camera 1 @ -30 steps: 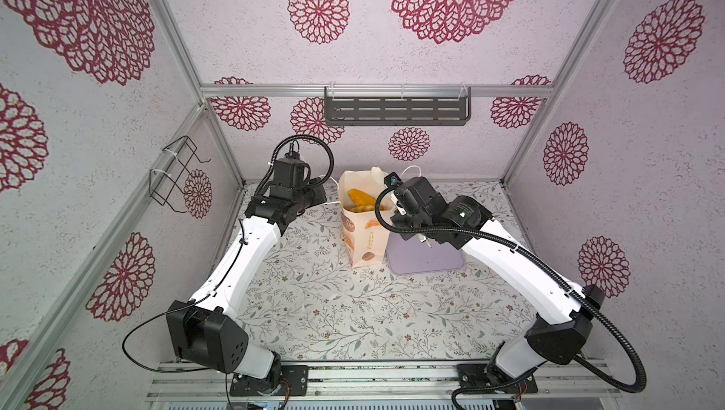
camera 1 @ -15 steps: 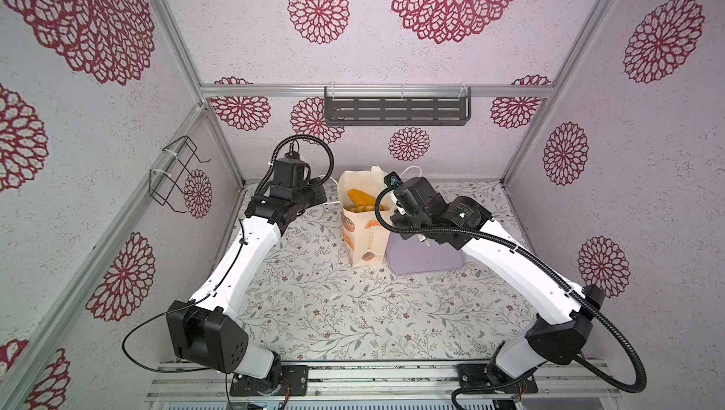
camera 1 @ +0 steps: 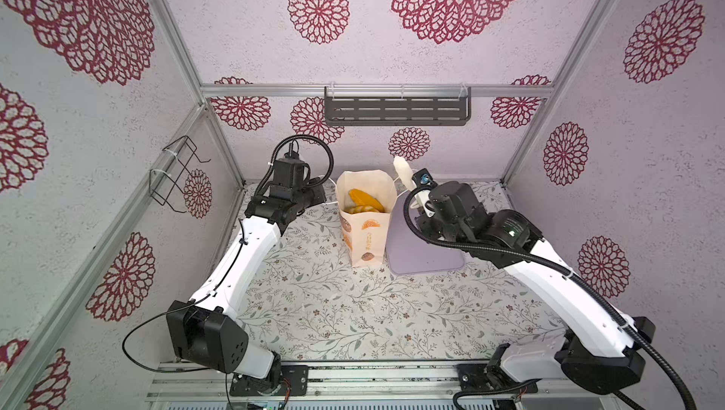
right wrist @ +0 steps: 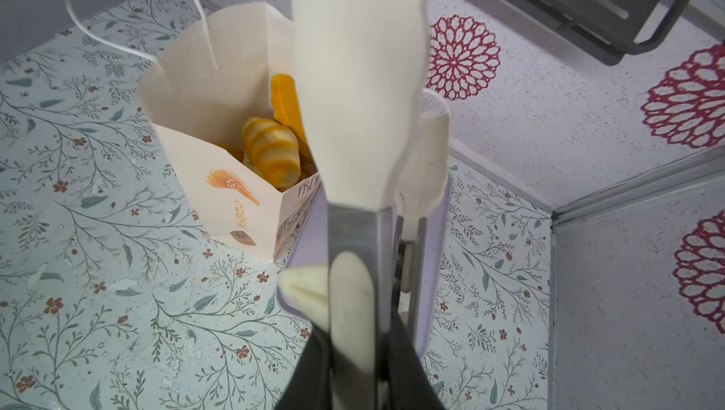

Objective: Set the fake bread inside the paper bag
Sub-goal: 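Raise the tongs from the bag and move them beside the tray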

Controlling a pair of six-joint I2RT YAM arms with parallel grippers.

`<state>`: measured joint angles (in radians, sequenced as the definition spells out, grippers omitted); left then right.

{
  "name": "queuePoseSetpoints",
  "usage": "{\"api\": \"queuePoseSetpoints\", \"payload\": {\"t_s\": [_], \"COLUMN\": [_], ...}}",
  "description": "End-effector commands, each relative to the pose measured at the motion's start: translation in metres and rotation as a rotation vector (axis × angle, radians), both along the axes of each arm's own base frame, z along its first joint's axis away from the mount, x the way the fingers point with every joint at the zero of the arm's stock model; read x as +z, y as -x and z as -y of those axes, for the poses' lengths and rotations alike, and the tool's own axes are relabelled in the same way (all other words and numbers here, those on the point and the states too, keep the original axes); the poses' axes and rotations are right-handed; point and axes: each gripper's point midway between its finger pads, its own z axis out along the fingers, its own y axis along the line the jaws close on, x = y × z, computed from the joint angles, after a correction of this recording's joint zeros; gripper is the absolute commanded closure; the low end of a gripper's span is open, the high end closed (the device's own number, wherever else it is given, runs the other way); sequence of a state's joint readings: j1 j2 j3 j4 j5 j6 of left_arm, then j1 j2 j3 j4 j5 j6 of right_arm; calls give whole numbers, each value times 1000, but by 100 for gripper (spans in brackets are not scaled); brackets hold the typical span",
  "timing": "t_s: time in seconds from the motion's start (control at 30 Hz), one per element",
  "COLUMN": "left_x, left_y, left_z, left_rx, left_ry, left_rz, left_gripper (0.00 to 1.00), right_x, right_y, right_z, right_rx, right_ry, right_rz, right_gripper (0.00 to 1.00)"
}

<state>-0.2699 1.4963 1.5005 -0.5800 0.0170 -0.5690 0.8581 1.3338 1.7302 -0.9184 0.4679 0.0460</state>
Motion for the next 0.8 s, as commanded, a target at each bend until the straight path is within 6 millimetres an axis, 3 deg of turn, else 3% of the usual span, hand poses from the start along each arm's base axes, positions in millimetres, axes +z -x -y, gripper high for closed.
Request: {"api": "queuePoseSetpoints", "payload": {"t_s": [0.0, 0.3, 0.77], "left_x": [13, 16, 17], "left_y": [1, 2, 3], "left_z": [-1, -1, -2], "left_rx": [-3, -3, -1], "left_ry": [6, 7, 6], "left_rz": [39, 45, 48], "left_gripper": [100, 100, 100], "right_x": [26, 7, -97], "right_y": [1, -11, -53], "right_z": [12, 49, 159], "right_rx": [-50, -170, -431], "right_ry": [-73, 27, 210], "right_rz": [83, 130, 25], "right_gripper": [99, 100, 100]}}
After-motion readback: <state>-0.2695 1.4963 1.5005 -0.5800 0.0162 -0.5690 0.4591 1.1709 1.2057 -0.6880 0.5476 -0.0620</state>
